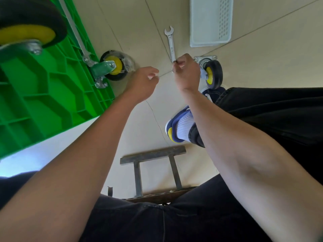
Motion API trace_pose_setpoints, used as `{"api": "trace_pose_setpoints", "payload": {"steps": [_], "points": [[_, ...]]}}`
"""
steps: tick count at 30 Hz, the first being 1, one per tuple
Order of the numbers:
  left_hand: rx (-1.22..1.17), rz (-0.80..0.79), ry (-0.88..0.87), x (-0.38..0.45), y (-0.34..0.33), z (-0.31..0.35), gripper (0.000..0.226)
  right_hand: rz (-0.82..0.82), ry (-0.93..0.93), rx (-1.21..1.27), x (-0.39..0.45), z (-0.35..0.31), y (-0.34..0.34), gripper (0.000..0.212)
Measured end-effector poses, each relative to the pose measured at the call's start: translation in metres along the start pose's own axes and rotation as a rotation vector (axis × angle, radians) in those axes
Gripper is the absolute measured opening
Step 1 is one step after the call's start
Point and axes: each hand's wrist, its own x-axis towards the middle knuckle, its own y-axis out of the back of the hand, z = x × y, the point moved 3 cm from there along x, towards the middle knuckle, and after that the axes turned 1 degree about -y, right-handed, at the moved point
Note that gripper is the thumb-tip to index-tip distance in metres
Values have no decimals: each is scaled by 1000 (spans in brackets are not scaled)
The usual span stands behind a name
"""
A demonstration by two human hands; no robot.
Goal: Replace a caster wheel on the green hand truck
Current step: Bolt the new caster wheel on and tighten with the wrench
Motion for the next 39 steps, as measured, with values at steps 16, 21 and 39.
{"api": "trace_pose_setpoints", "payload": {"steps": [16,21,39], "points": [[-55,234,-229,-112,75,30,32,97,330,365,-68,-138,59,7],[14,353,-319,-166,105,58,34,86,418,395,-94,-173,79,9],[123,824,-606,-292,220,120,27,-139,681,205,-144,-291,128,12]]}}
